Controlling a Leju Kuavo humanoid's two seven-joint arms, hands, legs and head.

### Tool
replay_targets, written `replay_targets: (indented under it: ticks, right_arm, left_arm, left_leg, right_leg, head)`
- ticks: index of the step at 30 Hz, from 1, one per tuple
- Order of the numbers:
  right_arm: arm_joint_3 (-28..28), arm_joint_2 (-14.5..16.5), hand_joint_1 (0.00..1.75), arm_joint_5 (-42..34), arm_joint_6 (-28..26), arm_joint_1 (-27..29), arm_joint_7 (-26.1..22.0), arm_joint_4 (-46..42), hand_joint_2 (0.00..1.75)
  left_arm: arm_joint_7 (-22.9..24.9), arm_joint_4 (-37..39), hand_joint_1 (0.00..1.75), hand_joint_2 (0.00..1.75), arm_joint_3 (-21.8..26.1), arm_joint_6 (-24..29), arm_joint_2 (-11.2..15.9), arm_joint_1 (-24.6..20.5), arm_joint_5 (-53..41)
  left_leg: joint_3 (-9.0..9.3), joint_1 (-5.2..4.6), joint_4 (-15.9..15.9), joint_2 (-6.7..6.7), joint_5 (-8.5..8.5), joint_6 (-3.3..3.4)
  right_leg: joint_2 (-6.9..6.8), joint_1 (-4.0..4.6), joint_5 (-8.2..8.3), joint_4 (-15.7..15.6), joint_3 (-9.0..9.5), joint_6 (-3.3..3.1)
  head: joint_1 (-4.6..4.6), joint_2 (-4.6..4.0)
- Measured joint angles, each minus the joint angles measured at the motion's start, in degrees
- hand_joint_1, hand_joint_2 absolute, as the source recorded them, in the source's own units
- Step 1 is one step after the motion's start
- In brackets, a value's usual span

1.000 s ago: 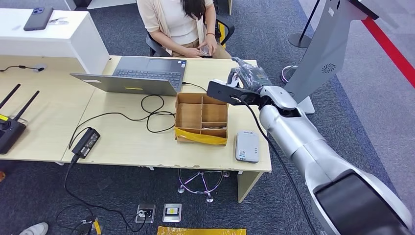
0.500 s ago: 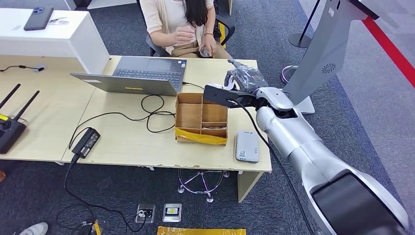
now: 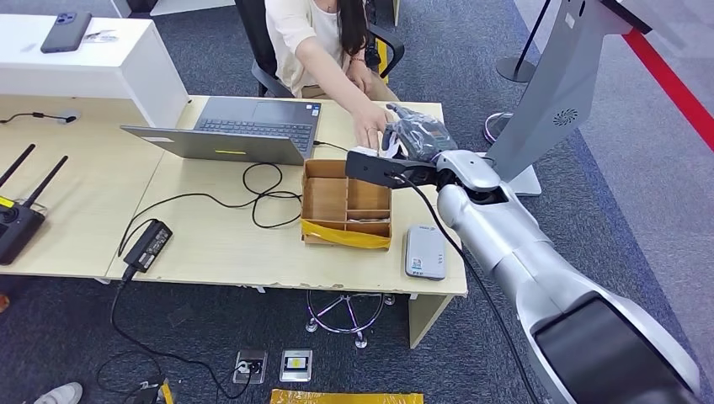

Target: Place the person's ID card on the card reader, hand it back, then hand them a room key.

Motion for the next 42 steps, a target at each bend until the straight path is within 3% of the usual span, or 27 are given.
replay_targets:
  ticks: [10, 11, 14, 15, 23, 34, 38, 42]
  right_arm:
    - [0.0, 0.5, 1.68, 0.4, 0.0, 0.1, -0.1, 0.0, 1.75]
    - [0.0, 0.5, 1.26, 0.5, -0.1, 0.1, -0.1, 0.0, 1.75]
    - [0.0, 0.5, 0.01, 0.7, -0.4, 0.3, -0.2, 0.0, 0.44]
    - [0.0, 0.5, 0.00, 0.6, -0.5, 0.4, -0.2, 0.0, 0.00]
    - [0.0, 0.5, 0.00, 0.7, -1.1, 0.8, -1.6, 0.0, 0.00]
    - [-2.1, -0.5, 0.00, -2.8, -6.0, 1.2, 0.2, 0.0, 0.00]
    - [-3.3, -2.0, 0.00, -4.2, -8.3, 2.4, 1.2, -0.2, 1.75]
    - [-4.2, -3.6, 0.00, -5.8, -9.3, 5.1, 1.6, -1.9, 1.75]
  left_arm:
    - [0.0, 0.0, 0.00, 0.00, 0.0, 0.0, 0.1, 0.0, 0.3]
    - [0.0, 0.0, 0.00, 0.00, 0.0, 0.0, 0.1, 0.0, 0.3]
    - [0.2, 0.0, 0.00, 0.00, -0.1, 0.0, 0.0, 0.1, 0.3]
    - [0.3, 0.0, 0.00, 0.00, -0.1, 0.0, 0.0, 0.1, 0.3]
    - [0.3, 0.0, 0.00, 0.00, -0.5, 0.0, 0.0, 0.2, 0.4]
    - [2.2, 0.0, 0.00, 0.00, -1.1, 1.4, -0.1, 0.3, 2.7]
    - [3.0, 0.0, 0.00, 0.00, -1.2, 1.7, -0.3, 0.5, 3.4]
    - [3.0, 0.0, 0.00, 0.00, -1.3, 1.8, -0.3, 0.5, 4.1]
  left_leg:
    - [0.00, 0.00, 0.0, -0.01, 0.00, 0.00]
    - [-0.01, 0.00, 0.0, -0.01, 0.00, 0.00]
    - [-0.02, 0.00, 0.0, -0.01, 0.00, 0.00]
    - [-0.02, 0.00, 0.0, -0.01, 0.00, 0.00]
    - [-0.01, 0.00, 0.0, 0.01, 0.00, 0.00]
    - [0.01, 0.00, 0.0, 0.02, 0.00, 0.00]
    - [0.01, -0.01, 0.0, 0.02, 0.00, 0.00]
    - [0.01, -0.01, 0.0, 0.02, 0.00, 0.00]
  right_leg:
    - [-0.01, 0.00, 0.00, 0.0, 0.00, 0.00]
    - [-0.02, 0.00, 0.00, 0.0, 0.00, 0.00]
    - [-0.02, 0.00, 0.00, 0.0, 0.00, 0.00]
    - [-0.01, 0.00, 0.00, 0.0, -0.01, 0.00]
    - [0.01, 0.00, 0.00, 0.0, -0.02, 0.00]
    - [0.02, 0.00, 0.00, 0.0, -0.03, 0.00]
    - [0.02, -0.01, 0.00, 0.0, -0.02, 0.00]
    - [0.03, 0.00, 0.00, 0.0, -0.02, 0.00]
  head:
    - [-0.01, 0.01]
    - [-0.01, 0.01]
    - [0.00, -0.01]
    - [0.00, 0.00]
    - [-0.01, 0.00]
    - [-0.01, -0.01]
    - [0.01, 0.00]
    - [0.01, 0.00]
